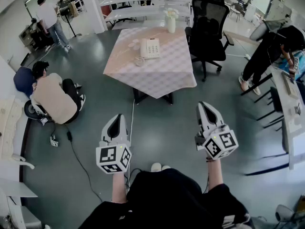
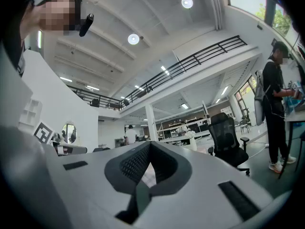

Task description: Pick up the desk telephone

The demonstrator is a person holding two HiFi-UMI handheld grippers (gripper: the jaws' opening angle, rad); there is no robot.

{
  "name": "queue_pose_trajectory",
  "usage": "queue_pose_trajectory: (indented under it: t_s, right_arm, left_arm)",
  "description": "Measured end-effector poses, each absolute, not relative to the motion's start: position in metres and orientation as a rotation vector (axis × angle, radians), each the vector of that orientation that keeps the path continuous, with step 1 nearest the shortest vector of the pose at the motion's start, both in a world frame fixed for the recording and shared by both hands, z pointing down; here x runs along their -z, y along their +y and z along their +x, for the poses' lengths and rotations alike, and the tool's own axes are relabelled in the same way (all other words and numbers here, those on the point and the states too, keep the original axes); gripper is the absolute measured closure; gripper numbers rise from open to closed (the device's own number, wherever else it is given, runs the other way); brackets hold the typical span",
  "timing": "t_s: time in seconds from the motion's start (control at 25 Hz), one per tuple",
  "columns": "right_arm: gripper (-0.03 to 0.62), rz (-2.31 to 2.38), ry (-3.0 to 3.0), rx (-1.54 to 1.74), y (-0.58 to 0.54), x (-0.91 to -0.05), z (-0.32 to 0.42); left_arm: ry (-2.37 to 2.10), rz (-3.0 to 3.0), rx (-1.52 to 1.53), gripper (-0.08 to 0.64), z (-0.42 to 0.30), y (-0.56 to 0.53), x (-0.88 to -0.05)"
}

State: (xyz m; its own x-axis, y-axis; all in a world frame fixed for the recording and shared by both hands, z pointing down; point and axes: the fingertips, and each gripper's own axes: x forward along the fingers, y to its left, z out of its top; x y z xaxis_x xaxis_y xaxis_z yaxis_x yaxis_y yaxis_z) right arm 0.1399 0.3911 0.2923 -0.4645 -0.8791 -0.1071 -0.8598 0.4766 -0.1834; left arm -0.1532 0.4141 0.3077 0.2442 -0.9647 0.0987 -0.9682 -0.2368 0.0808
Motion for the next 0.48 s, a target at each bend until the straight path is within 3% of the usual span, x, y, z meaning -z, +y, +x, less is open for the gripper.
queue_pose_trajectory:
  t_s: [0.48]
  right_arm:
    - [0.600,-1.499,2.585,0.150,0.3866,-0.2969,0.1428]
  left_arm:
    - [-1.853,2.353,-0.015,0.561,-0.1422,0.4178,-0.3109]
